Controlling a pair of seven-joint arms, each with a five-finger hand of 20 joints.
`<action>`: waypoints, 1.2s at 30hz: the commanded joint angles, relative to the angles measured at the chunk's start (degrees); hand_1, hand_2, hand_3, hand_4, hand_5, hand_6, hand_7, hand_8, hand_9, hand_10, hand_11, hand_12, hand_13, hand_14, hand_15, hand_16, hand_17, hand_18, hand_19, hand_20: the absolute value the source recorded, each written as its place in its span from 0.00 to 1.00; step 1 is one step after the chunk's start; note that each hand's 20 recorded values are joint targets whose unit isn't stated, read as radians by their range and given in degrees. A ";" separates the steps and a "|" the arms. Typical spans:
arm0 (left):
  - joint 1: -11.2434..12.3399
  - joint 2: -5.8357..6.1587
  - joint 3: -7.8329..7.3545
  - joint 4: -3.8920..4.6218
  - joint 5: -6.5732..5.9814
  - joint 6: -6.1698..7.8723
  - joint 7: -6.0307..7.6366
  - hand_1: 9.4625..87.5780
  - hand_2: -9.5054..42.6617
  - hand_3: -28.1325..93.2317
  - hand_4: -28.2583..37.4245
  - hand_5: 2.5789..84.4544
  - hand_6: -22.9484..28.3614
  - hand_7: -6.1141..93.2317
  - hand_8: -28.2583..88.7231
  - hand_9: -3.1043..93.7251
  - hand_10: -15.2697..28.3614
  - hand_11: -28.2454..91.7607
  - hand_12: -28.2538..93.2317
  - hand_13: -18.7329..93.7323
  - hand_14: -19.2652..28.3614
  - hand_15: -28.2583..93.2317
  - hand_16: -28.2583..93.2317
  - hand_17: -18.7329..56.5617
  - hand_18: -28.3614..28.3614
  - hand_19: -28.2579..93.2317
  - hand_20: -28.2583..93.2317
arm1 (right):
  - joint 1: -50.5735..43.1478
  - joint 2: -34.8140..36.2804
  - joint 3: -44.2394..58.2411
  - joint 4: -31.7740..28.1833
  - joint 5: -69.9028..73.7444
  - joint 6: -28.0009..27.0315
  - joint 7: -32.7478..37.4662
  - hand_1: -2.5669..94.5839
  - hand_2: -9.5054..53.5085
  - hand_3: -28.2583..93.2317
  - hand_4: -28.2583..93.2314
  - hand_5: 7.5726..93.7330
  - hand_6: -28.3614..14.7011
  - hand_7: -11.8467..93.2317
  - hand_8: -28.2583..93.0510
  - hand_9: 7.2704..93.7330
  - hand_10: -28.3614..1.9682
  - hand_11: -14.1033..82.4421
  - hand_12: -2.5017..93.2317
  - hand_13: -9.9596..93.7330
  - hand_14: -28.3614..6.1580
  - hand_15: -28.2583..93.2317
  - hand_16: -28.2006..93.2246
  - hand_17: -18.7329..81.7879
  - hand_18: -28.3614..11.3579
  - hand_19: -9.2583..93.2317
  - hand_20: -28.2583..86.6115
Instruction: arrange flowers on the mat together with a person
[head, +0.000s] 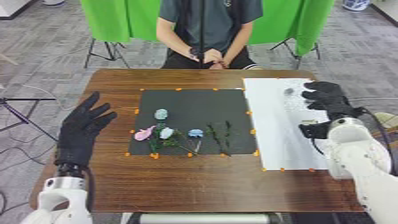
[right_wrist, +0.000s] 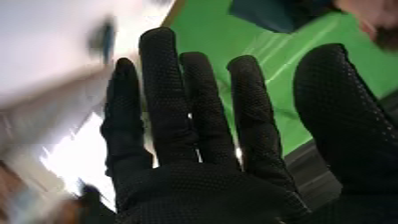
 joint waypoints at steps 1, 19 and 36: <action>-1.28 0.83 0.91 0.53 -1.02 0.05 0.58 0.18 0.28 0.88 0.00 0.44 0.56 0.15 0.17 0.42 0.76 0.41 0.31 0.43 0.96 0.60 0.18 0.16 0.96 0.68 0.41 | 14.86 4.89 -8.33 8.83 -16.42 -6.65 5.83 0.37 0.07 0.90 0.03 0.47 0.73 0.30 0.11 0.50 0.51 0.33 0.17 0.60 0.45 0.66 0.31 0.35 0.12 0.73 0.45; -2.15 0.85 1.37 0.90 -0.94 -0.86 0.17 0.18 0.28 0.88 0.00 0.44 0.56 0.15 0.17 0.42 0.76 0.41 0.31 0.43 0.96 0.60 0.18 0.16 0.96 0.68 0.41 | 21.19 2.24 -16.33 19.77 -27.44 -18.35 9.74 0.38 0.02 0.89 0.02 0.48 0.76 0.31 0.11 0.49 0.52 0.31 0.17 0.60 0.50 0.65 0.31 0.35 0.12 0.73 0.42; -3.50 -0.11 1.20 1.56 -0.16 -2.58 -1.28 0.18 0.28 0.88 0.00 0.44 0.56 0.16 0.17 0.42 0.76 0.41 0.31 0.43 0.96 0.60 0.18 0.16 0.96 0.68 0.41 | 21.00 -1.15 -18.03 21.90 -29.89 -21.75 8.89 0.38 0.00 0.89 0.01 0.43 0.78 0.30 0.11 0.45 0.53 0.29 0.17 0.59 0.51 0.64 0.32 0.34 0.10 0.72 0.41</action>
